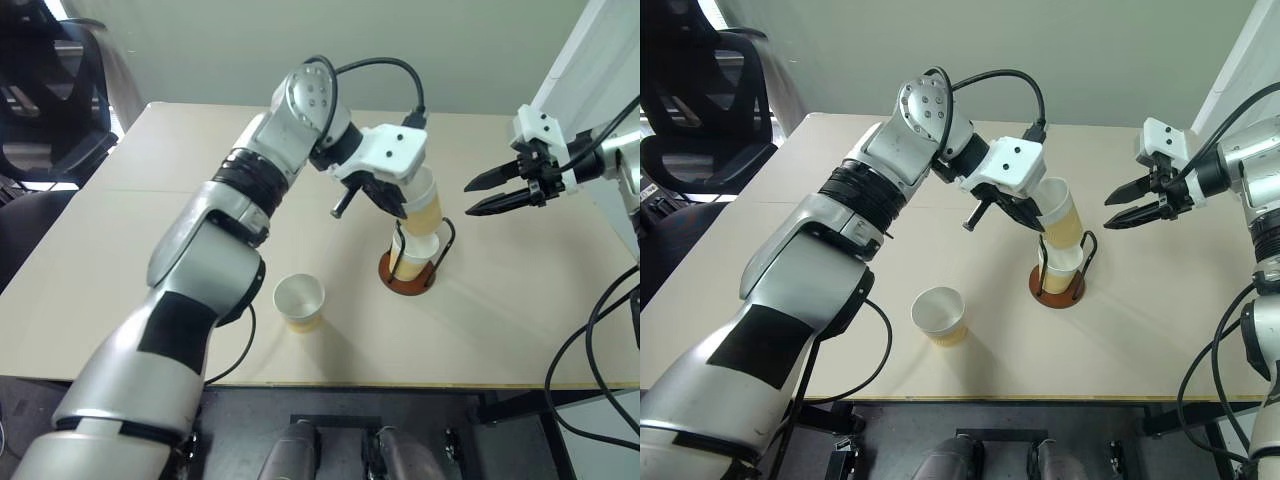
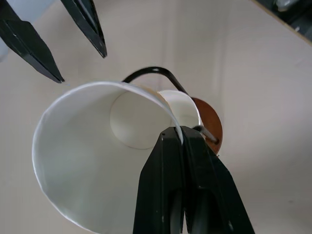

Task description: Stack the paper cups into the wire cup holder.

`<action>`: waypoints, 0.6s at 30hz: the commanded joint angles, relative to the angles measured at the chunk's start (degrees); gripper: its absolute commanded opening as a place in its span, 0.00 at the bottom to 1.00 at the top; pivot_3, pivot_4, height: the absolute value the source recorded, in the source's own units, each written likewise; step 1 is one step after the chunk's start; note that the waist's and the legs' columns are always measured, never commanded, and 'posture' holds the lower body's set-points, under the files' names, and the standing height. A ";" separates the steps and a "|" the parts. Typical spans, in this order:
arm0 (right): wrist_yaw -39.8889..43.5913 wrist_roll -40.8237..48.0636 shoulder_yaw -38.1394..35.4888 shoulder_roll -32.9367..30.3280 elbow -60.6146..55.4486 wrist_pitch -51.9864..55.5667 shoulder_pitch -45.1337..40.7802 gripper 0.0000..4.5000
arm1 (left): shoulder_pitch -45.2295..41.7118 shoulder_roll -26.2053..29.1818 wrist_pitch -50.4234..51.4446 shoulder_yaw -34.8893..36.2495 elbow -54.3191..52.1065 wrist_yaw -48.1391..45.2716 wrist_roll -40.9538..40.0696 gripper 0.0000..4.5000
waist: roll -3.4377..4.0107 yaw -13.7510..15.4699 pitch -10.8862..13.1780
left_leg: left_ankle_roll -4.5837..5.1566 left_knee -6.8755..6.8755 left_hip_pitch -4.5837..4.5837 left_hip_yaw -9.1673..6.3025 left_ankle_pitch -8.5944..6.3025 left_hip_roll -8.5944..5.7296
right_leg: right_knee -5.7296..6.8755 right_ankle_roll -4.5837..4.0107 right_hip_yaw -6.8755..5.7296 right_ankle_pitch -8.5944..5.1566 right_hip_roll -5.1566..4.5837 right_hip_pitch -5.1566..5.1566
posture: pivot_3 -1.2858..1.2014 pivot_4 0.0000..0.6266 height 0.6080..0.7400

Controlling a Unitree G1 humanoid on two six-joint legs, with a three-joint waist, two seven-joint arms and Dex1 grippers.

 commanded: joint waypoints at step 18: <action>0.21 0.21 -0.39 -1.83 -1.28 -0.57 -1.55 0.51 | -0.43 -1.23 -1.61 -1.27 -0.83 -2.00 0.79 0.00 | 0.00 0.03 0.00 | 0.00 0.01 0.00 0.00 0.00 0.00 | 0.02 0.00 0.00 0.00 0.00 0.00 | 0.52 0.24 1.00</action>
